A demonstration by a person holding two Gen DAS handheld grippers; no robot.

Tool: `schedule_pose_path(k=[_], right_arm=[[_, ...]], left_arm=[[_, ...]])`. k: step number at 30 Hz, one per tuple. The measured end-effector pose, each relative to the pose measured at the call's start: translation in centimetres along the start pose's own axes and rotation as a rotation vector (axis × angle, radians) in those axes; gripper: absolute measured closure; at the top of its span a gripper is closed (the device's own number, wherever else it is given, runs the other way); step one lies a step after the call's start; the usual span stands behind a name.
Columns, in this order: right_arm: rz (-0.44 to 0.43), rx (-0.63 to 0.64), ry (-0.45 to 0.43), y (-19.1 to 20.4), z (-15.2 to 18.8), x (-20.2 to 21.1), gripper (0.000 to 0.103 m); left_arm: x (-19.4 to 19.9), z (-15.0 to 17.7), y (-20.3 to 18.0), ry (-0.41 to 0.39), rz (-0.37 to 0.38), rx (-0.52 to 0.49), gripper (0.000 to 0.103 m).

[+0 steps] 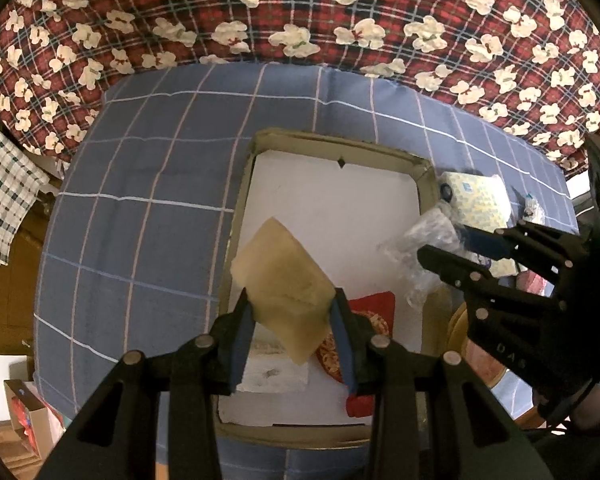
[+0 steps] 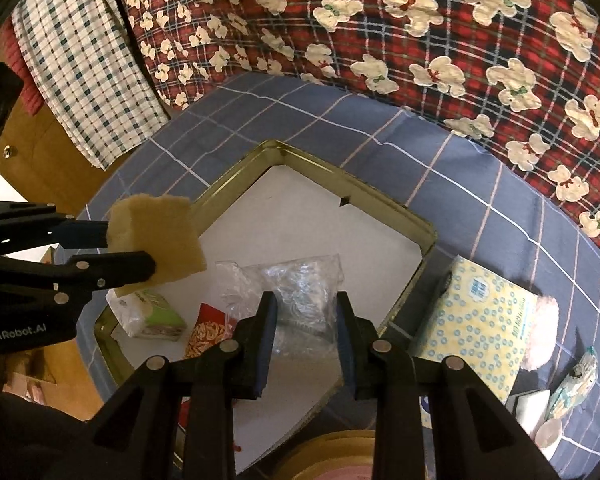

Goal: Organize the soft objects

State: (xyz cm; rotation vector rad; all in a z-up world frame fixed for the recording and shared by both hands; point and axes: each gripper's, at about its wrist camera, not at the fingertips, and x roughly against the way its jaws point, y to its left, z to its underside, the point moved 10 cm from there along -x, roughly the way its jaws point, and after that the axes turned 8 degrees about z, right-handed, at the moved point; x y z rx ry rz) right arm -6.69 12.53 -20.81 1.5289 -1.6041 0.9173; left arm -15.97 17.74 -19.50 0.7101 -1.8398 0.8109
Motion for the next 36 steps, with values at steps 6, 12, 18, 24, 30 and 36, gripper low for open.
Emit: schedule_pose_path(k=[6,12,18,24,30,36], right_arm=[[-0.012,0.014,0.021,0.4,0.1,-0.9,0.072],[-0.025,0.029,0.04,0.9,0.4,-1.7,0.072],[-0.072,0.028,0.058,2.0,0.9,-1.9,0.031],[-0.065,-0.014,0.02,0.7,0.9,-0.1,0.029],[-0.007,-0.114,-0.017,-3.5,2.4,2.5,0.029],[0.088,-0.249,-0.031,-9.6,5.9,5.3,0.029]], left_arm=[[-0.6,-0.2,0.1,0.008,-0.003,-0.001,0.068],[-1.2,-0.1,0.1,0.024,-0.007,-0.003,0.067],[-1.1,0.2,0.1,0.035,-0.051,-0.011,0.051],[0.0,0.0,-0.6,0.006,-0.068,-0.025,0.041],[0.2,-0.3,-2.6,-0.009,-0.048,-0.035,0.038],[-0.8,-0.8,-7.6,-0.008,-0.007,-0.115,0.038]])
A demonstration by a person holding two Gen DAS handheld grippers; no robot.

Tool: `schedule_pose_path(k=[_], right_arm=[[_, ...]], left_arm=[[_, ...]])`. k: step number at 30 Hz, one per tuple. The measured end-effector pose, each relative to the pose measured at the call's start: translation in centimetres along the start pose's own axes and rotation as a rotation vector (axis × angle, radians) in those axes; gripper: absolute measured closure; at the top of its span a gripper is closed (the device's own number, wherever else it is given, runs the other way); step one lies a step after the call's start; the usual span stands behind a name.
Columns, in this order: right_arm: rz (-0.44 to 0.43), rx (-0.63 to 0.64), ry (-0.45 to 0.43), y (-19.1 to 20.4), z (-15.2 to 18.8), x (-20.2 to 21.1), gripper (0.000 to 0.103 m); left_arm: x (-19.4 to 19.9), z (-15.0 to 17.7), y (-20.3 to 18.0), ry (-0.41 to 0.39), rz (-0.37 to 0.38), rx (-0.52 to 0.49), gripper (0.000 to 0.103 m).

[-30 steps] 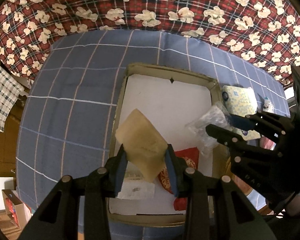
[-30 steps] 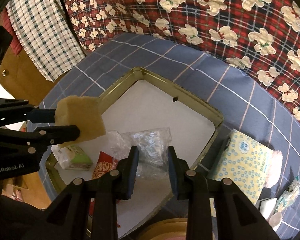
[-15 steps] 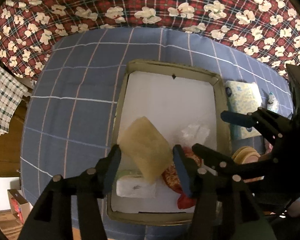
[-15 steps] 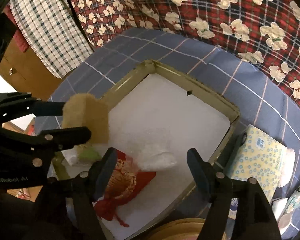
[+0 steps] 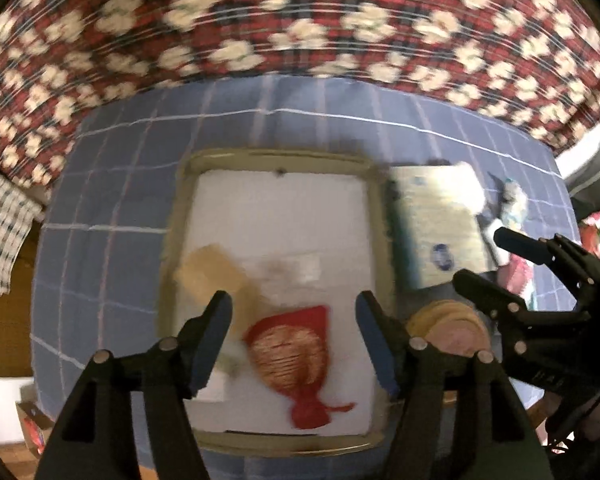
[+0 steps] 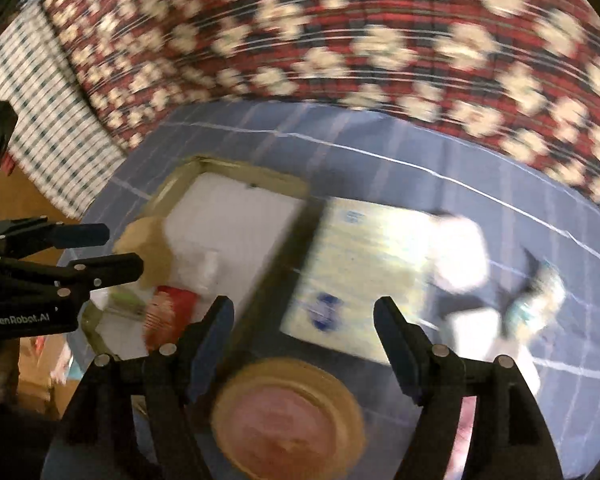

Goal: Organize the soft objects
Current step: 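Move both open grippers back over the pile of soft items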

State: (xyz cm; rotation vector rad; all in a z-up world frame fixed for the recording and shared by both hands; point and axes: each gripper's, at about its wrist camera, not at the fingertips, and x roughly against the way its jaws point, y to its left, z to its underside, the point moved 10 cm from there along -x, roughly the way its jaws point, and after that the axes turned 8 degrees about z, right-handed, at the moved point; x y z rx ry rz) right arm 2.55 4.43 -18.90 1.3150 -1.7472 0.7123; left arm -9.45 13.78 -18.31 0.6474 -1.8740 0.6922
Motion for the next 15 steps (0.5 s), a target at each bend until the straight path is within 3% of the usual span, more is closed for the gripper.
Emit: schedule_pose_path(k=[10,15], right_arm=[[0.127,-0.186,0.01,-10.3,4.9,3.0,0.029],[0.216,-0.257,0.06,-15.2,8.3,3.2,0.029]], left_arm=[[-2.2,-0.8,-10.6,0.037,0.088,-0.181,0.038],[-3.7,-0.2,-15.5,0.073,0.127,-0.266,0.038]])
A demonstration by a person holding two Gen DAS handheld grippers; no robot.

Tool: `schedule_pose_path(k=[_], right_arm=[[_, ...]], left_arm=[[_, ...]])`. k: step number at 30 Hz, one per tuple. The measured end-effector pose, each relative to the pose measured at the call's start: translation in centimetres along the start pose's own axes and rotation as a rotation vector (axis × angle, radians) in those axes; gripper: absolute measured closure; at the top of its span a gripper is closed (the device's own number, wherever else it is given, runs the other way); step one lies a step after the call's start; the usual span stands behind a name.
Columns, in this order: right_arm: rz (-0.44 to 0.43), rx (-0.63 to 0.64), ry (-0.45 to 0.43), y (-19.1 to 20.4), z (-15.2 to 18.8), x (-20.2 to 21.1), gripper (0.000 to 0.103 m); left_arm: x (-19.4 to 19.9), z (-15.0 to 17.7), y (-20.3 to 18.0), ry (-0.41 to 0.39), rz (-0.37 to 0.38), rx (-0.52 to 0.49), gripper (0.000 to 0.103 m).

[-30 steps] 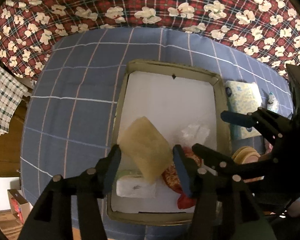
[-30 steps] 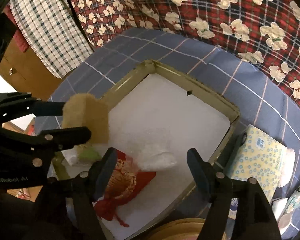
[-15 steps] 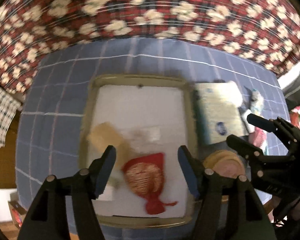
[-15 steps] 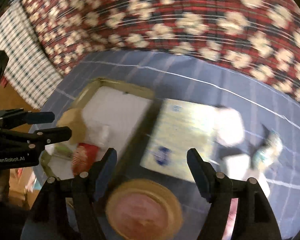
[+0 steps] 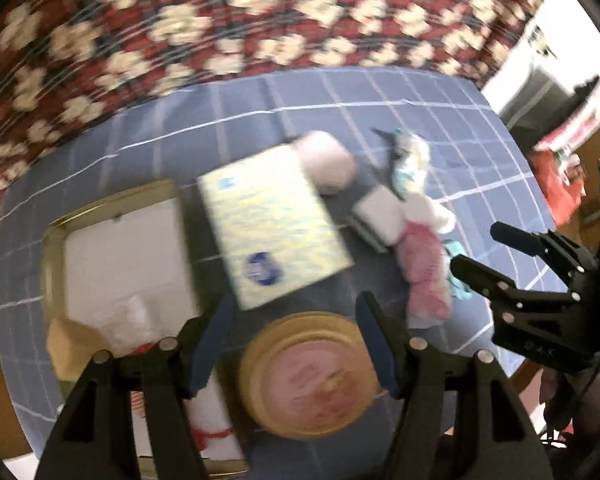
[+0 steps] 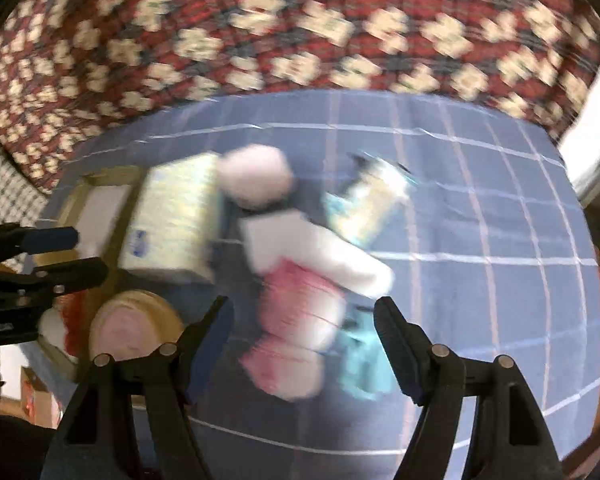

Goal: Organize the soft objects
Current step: 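Move both open grippers back over the pile of soft items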

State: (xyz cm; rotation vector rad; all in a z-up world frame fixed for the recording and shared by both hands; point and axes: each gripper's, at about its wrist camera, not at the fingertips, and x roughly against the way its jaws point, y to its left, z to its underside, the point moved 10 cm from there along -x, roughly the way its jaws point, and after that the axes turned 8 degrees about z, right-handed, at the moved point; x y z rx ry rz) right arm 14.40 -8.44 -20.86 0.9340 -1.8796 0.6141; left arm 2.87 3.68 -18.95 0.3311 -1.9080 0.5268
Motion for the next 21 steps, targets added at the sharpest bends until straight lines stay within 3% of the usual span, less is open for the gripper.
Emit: schedule_pose_path(k=[7,21], right_arm=[[0.066,-0.03,0.081,-4.6,2.6,-2.7,0.032],[0.035,0.017,0.154,-4.4,4.1,-6.5,0.035]], left_arm=[[-2.8,-0.4,-4.6,0.056,0.021,-0.093,0.038],[-5.3,0.3,-6.8,0.129,0.016,-0.114,0.038]])
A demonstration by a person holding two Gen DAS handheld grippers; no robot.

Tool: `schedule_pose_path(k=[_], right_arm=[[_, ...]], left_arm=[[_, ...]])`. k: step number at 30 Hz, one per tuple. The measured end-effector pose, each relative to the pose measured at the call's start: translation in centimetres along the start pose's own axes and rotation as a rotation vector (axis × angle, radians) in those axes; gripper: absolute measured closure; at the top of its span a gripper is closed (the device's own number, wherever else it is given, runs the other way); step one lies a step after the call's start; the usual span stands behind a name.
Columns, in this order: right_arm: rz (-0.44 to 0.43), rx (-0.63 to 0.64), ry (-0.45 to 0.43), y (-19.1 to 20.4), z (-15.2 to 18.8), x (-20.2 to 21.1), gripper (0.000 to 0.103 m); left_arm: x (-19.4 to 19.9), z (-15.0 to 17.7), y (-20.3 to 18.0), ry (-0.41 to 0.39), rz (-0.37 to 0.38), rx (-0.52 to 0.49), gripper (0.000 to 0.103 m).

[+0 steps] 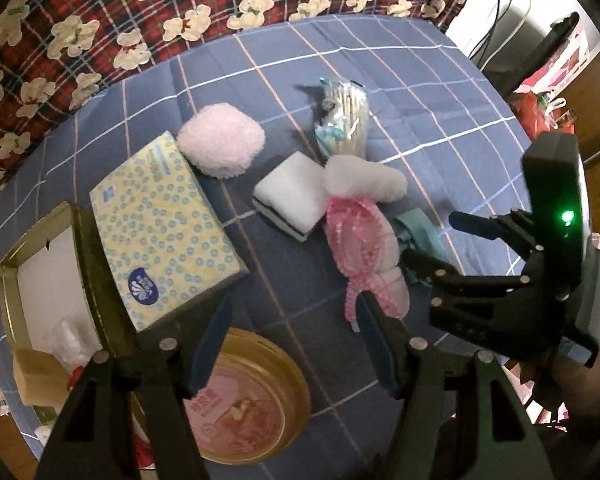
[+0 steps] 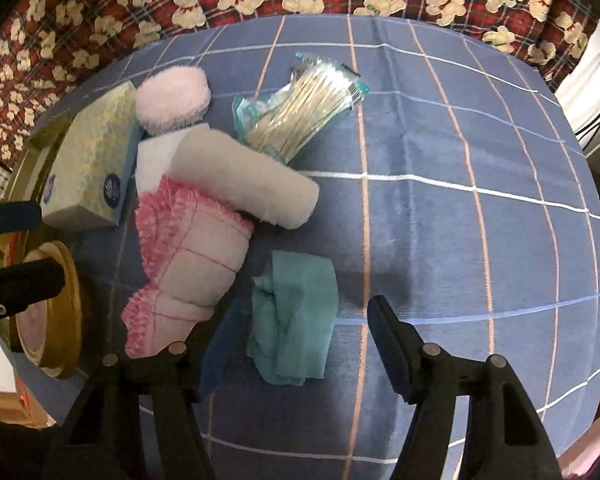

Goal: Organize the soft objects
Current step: 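Move both open grippers back over the pile of soft items, then grasp the teal cloth with the right gripper while the left grasps the pink-edged white towel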

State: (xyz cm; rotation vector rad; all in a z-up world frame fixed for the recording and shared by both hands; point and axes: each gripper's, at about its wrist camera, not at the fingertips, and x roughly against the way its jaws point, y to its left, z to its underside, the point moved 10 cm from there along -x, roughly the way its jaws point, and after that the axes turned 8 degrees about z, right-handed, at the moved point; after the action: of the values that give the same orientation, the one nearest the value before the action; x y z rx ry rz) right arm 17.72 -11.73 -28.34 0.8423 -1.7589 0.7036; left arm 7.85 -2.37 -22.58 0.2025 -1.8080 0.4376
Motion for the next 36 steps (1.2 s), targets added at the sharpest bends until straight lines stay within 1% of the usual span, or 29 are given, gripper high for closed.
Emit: schedule_pose_path(k=[3,5,7,9,11,13,17,23,27,31,36], right_arm=[[0.01,0.007,0.011,-0.1,0.3,-0.7,0.035],[0.017,0.01,0.011,-0.2,0.4,-1.0,0.037],[0.035,0.032,-0.006,-0.3,0.3,-0.9,0.04],[0.033,0.043,-0.019,-0.2,0.2,-0.8,0.045],[0.029,0.068,-0.034,0.1,0.2,-0.5,0.072],[0.02,0.068,-0.03,0.4,0.6,-0.2,0.08],[0.012,0.022,-0.02,-0.7,1.0,0.2,0.084],[0.019,-0.028,-0.022,-2.6,1.5,1.0,0.084],[0.027,-0.042,-0.03,-3.6,1.8,1.7,0.084],[0.039,-0.057,-0.039,-4.5,2.1,2.4,0.084],[0.055,-0.062,-0.039,-5.6,2.6,2.8,0.084]], left_arm=[[-0.3,0.0,-0.3,0.011,-0.004,-0.011,0.038],[-0.4,0.0,-0.4,0.016,-0.005,-0.018,0.038],[-0.6,-0.1,-0.5,0.018,-0.004,-0.02,0.038],[-0.9,-0.3,-0.7,0.024,0.005,-0.022,0.038],[-1.1,-0.5,-1.0,0.027,0.012,-0.028,0.038],[-1.2,-0.6,-1.4,0.028,0.019,-0.038,0.038],[-1.8,-0.9,-2.4,0.039,0.054,-0.048,0.038],[-3.4,-1.0,-3.8,0.069,0.102,-0.044,0.038],[-4.5,-1.1,-4.5,0.079,0.109,-0.05,0.038],[-5.7,-1.1,-4.9,0.091,0.112,-0.031,0.038],[-6.9,-1.5,-5.5,0.097,0.101,-0.029,0.038]])
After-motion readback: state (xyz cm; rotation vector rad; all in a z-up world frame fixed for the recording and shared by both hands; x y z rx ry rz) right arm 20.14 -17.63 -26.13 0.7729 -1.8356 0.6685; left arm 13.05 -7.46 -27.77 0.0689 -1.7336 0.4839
